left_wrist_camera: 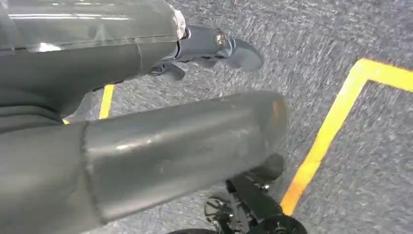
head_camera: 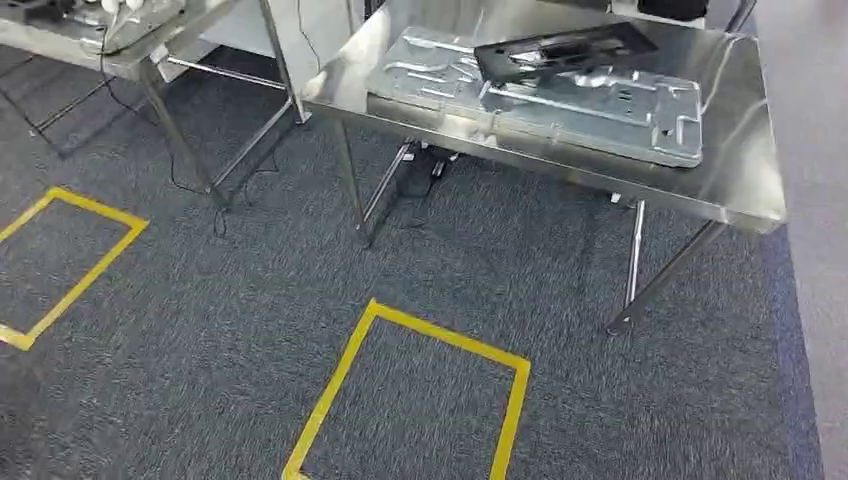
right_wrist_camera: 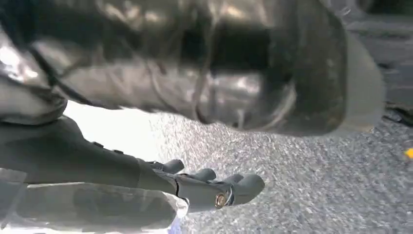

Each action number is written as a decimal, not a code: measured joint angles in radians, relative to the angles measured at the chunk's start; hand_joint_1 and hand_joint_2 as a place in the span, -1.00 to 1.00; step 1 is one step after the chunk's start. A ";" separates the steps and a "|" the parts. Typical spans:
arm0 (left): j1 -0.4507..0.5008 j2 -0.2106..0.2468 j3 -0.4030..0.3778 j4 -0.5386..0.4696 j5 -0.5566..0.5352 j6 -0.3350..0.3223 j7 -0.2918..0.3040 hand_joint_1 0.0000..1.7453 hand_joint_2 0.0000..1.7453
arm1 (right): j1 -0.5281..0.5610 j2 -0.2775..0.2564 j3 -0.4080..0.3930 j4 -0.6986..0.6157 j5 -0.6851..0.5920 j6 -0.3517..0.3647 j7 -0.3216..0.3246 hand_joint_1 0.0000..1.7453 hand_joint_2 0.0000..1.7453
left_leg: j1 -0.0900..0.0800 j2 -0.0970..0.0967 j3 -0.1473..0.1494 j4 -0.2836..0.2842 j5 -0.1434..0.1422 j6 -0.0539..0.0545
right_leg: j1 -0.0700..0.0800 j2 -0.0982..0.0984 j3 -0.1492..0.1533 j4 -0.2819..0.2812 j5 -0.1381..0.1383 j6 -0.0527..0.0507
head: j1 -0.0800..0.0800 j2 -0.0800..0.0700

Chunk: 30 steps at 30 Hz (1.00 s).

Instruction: Take the parts from the cabinet and place them on the table.

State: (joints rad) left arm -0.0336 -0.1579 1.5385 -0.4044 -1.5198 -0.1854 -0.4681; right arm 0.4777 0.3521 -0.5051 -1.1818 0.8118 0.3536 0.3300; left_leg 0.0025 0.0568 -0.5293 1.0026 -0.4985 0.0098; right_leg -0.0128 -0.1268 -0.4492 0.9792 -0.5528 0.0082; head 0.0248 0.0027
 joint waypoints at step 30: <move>0.005 -0.012 -0.023 -0.045 -0.019 -0.031 0.002 -1.00 -1.00 | 0.002 -0.001 -0.022 -0.010 0.009 0.071 -0.009 -1.00 -1.00 | 0.010 -0.015 -0.014 0.012 -0.001 -0.012 | -0.007 0.014 -0.030 0.018 0.014 0.011 | 0.000 0.000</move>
State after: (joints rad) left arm -0.0283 -0.1701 1.5156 -0.4490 -1.5392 -0.2163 -0.4665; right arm 0.4794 0.3513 -0.5276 -1.1921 0.8209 0.4241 0.3208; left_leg 0.0126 0.0419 -0.5429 1.0142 -0.4990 -0.0027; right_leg -0.0196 -0.1126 -0.4791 0.9972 -0.5391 0.0193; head 0.0248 0.0027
